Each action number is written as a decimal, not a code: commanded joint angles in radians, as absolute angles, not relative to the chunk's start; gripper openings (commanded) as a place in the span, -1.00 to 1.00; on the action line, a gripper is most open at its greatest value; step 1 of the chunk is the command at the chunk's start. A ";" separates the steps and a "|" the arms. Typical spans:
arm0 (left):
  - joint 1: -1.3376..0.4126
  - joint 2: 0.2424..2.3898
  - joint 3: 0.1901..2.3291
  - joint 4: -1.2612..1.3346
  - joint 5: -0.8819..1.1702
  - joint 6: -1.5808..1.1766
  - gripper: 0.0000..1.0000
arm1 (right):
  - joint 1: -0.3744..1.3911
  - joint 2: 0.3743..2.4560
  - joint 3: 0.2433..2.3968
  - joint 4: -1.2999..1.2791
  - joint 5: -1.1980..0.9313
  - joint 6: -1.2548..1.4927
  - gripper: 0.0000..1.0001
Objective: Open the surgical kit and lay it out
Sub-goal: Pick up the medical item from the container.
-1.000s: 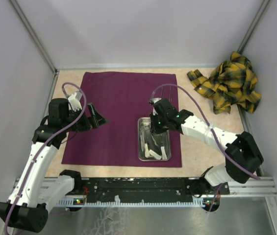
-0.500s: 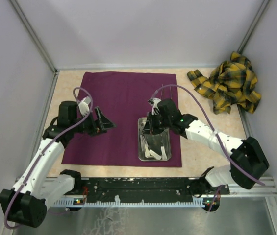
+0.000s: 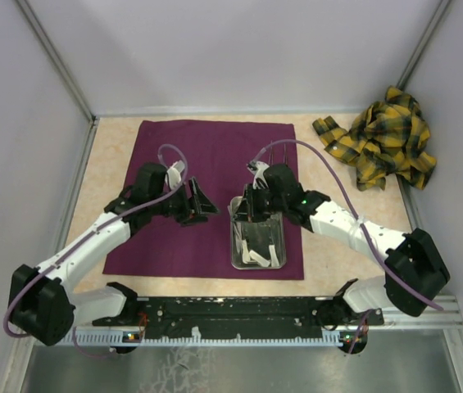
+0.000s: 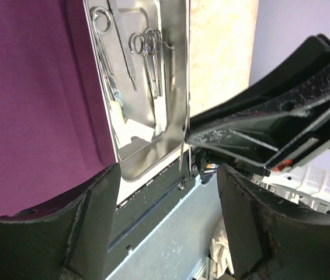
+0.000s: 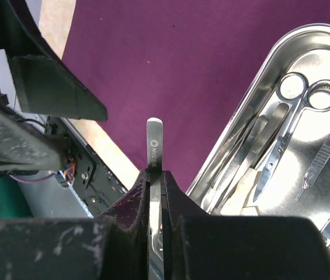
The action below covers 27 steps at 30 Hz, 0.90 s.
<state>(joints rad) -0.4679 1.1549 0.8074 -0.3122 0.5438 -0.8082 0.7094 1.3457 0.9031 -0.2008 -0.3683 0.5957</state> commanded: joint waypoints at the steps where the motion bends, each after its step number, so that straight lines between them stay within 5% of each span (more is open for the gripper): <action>1: -0.492 1.201 0.853 -0.214 0.489 -0.855 0.43 | 0.717 1.340 0.924 -0.144 -0.381 0.608 -1.00; 10: -0.536 1.324 0.912 -0.169 0.434 -0.868 0.25 | 0.735 1.358 0.928 -0.132 -0.382 0.611 -1.00; 27: -0.586 1.416 0.970 -0.179 0.397 -0.859 -0.63 | 0.737 1.373 0.930 -0.125 -0.364 0.607 -1.00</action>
